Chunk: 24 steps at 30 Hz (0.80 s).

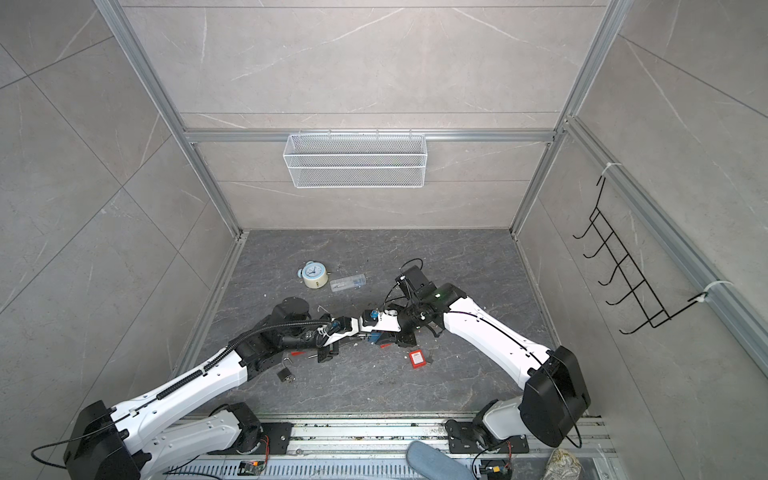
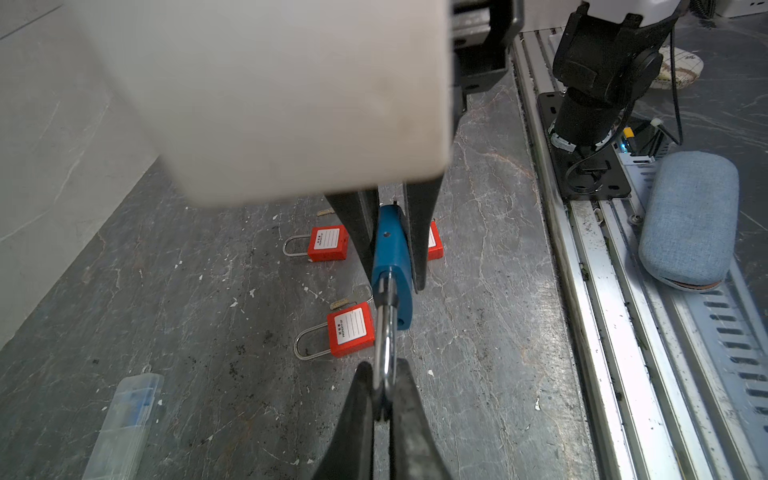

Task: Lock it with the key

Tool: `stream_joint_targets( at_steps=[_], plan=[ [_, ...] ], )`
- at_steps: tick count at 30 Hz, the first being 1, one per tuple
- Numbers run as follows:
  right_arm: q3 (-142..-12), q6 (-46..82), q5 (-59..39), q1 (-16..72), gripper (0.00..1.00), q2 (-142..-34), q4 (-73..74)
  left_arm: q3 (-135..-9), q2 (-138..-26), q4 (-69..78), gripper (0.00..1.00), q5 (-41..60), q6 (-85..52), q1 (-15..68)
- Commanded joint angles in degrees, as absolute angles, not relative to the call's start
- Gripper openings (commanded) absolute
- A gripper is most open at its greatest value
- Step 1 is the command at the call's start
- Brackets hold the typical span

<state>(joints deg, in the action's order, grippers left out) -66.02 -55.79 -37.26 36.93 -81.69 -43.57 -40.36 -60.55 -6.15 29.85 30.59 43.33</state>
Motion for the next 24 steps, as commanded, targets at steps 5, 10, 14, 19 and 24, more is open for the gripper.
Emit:
stream_joint_targets(
  at_steps=[5, 10, 14, 19, 24],
  plan=[
    [-65.17, -56.46, -40.28, 37.07, 0.07, -78.62, -38.52, -43.33, -62.83, -1.48, 0.00, 37.60, 28.15, 43.55],
    [-67.26, -56.36, -46.75, 37.09, 0.07, -80.23, -40.85, -41.78, -63.72, 3.03, 0.00, 37.79, 27.80, 44.01],
    [-68.78, -55.00, -48.54, 37.09, 0.07, -80.98, -40.26, -40.76, -64.54, 5.83, 0.00, 37.22, 27.16, 44.47],
    [-69.04, -53.36, -44.71, 38.49, 0.02, -81.66, -38.12, -39.49, -66.32, 8.96, 0.00, 36.66, 25.32, 45.82],
    [-69.48, -52.13, -42.38, 40.17, 0.03, -82.62, -37.06, -38.16, -66.88, 12.20, 0.00, 36.01, 25.28, 46.90]
  ],
)
